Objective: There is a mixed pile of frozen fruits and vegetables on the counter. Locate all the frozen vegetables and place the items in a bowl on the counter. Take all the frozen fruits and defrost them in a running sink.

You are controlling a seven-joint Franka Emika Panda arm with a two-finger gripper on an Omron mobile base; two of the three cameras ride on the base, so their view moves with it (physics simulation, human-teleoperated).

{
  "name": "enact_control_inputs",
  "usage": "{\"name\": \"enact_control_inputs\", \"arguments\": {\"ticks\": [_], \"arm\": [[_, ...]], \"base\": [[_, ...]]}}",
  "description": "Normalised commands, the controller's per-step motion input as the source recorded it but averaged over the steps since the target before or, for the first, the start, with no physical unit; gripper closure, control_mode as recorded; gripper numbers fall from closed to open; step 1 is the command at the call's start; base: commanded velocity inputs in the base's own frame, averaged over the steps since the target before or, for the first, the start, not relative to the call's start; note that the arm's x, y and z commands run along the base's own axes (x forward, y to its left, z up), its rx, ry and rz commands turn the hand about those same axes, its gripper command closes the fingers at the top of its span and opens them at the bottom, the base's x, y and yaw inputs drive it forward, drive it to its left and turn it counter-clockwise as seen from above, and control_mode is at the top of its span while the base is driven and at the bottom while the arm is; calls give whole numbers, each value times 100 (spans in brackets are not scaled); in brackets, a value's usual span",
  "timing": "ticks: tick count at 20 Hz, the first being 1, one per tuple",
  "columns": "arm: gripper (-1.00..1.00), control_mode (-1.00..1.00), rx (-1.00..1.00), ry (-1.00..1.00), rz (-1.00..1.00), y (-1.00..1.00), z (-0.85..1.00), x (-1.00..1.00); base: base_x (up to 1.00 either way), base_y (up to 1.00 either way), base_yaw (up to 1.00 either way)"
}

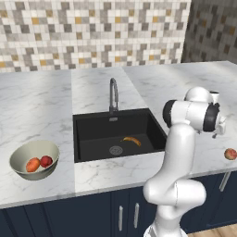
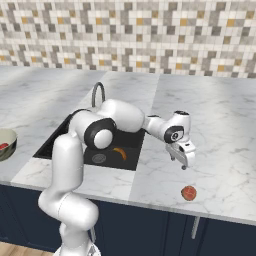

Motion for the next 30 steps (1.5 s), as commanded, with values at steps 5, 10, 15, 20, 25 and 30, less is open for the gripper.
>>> {"name": "enact_control_inputs", "arguments": {"ticks": [5,10,15,20,25,30], "arm": [[-100,-100,0,1,-5,-27,0,-35],[-100,-100,0,0,-3,-29,11,-36],[-100,-100,0,-1,-6,-24,8,-35],[-100,-100,1,-2,-5,-26,-2,-41],[-100,-100,1,-2,-2,-6,-3,-38],[-100,-100,0,-1,1,6,-6,-37]], "base": [[0,0,0],[0,0,0],[0,0,0],[0,0,0],[0,0,0],[0,0,0]]}}
